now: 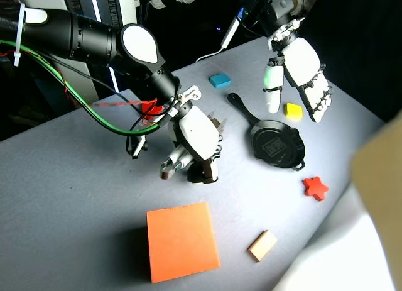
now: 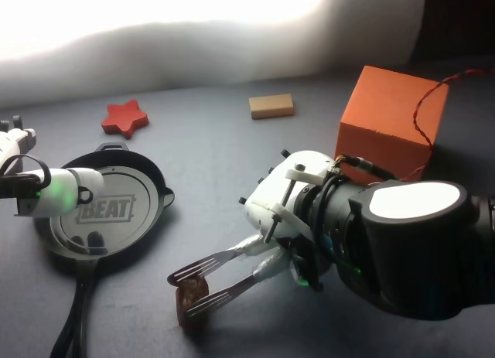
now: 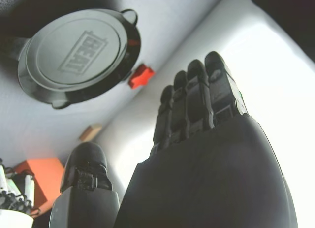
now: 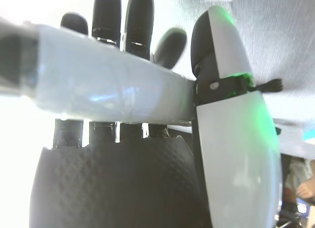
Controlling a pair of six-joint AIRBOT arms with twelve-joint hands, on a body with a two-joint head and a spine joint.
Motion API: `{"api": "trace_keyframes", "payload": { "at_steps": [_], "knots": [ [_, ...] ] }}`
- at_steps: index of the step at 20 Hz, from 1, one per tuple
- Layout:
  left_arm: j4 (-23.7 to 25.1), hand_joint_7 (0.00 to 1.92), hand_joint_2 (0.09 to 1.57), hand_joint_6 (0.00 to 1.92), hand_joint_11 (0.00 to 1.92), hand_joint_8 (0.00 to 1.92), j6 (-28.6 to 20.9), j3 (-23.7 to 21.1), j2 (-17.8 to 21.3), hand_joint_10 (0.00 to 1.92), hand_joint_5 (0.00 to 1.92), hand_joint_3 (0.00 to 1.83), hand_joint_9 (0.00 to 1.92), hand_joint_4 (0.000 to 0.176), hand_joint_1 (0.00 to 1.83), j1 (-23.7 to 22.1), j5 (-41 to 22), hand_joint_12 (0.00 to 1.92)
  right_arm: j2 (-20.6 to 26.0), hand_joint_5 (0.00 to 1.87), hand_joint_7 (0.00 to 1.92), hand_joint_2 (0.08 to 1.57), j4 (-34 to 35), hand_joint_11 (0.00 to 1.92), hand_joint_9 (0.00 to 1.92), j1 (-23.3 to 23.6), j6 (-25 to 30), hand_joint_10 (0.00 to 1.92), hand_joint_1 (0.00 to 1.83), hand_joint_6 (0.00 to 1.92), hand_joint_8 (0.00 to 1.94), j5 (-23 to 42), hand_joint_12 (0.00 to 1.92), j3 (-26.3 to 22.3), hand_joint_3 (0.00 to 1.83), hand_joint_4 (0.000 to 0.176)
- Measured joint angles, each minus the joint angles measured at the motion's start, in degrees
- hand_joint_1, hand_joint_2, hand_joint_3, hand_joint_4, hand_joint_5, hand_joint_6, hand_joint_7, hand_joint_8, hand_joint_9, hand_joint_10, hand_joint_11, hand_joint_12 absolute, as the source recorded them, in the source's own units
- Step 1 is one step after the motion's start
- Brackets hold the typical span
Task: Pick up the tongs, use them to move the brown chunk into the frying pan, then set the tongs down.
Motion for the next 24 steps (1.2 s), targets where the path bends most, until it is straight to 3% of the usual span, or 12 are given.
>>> {"api": "trace_keyframes", "payload": {
  "at_steps": [1,3,9,18,20,24],
  "knots": [
    [-0.2,0.11,1.21,0.0,0.0,0.0,0.0,0.0,0.0,0.0,0.07,0.0,0.11,0.0,0.0,0.0,0.0,0.21,0.0,0.97,1.14,1.07,0.0,0.7,1.02,0.0,0.0,0.96,1.35,1.04,0.6,0.0,1.39,0.0,0.02,0.0],
    [-0.2,0.11,1.21,0.0,0.0,0.0,0.0,0.0,0.0,0.0,0.08,0.0,0.11,0.0,0.0,0.3,0.0,0.22,0.0,0.93,1.13,1.09,0.7,0.69,0.96,0.0,-0.1,1.17,1.38,1.08,0.62,-0.3,1.44,0.0,0.0,0.0],
    [-0.3,0.12,1.2,0.0,0.0,0.0,0.0,0.0,0.0,0.0,0.07,0.0,0.11,0.0,0.0,0.5,0.0,0.25,0.0,0.93,1.12,1.09,0.6,0.69,0.98,1.3,-0.5,1.16,1.38,1.08,0.62,-0.6,1.51,0.0,0.0,0.0],
    [-0.3,0.13,1.2,0.0,0.0,0.0,0.0,0.2,0.0,0.0,0.08,0.0,0.12,0.0,0.0,0.7,0.0,0.23,0.1,0.94,1.12,1.09,0.6,0.7,0.96,2.3,-0.6,1.16,1.38,1.08,0.6,-0.6,1.46,0.0,0.0,0.0],
    [-0.2,0.11,1.21,0.0,0.0,0.0,0.0,0.2,0.0,0.0,0.08,0.0,0.11,0.0,0.0,0.8,0.0,0.22,0.1,0.97,1.17,1.07,0.8,0.74,1.0,2.8,-0.7,1.12,1.39,1.04,0.52,-0.6,1.42,0.0,0.0,0.0],
    [-0.3,0.13,1.21,0.0,0.0,0.0,0.0,0.2,0.0,0.0,0.1,0.0,0.13,0.0,0.0,0.9,0.0,0.29,0.1,0.95,1.12,1.08,0.2,0.7,0.98,4.0,-0.7,1.15,1.38,1.06,0.6,-0.6,1.44,0.1,0.0,0.0]
  ]
}}
